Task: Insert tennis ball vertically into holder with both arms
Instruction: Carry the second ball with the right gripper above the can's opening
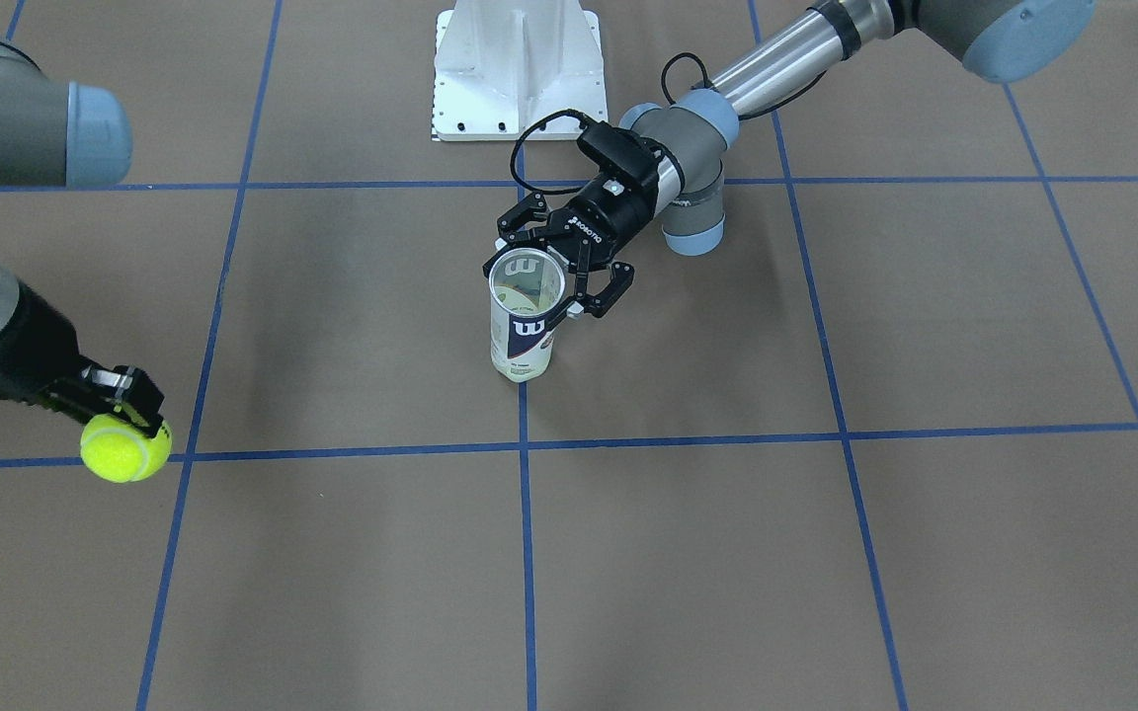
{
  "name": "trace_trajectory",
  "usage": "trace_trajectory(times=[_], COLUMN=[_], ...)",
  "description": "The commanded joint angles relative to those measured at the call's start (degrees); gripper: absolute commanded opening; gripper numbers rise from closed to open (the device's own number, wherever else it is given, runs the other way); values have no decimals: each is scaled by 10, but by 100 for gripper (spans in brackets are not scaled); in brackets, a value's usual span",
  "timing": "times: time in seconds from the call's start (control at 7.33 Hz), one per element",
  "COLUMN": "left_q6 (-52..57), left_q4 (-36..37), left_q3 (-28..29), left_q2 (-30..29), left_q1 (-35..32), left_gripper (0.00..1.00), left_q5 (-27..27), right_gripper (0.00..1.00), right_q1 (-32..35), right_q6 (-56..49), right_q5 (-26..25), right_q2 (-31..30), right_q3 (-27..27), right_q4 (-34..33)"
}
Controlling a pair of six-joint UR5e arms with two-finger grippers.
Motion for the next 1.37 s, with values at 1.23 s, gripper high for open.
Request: trace_trajectory(times=[1.23], left_q6=[0], left_q4=[4], left_q3=[-1], left_q2=[-2], left_q1=[1], left_gripper=[87], left_q5=[0], right_gripper=[0], right_q1=[-181], right_q6=[343], right_q5=[1], right_q2=[191], right_q3=[-47], right_q4=[103])
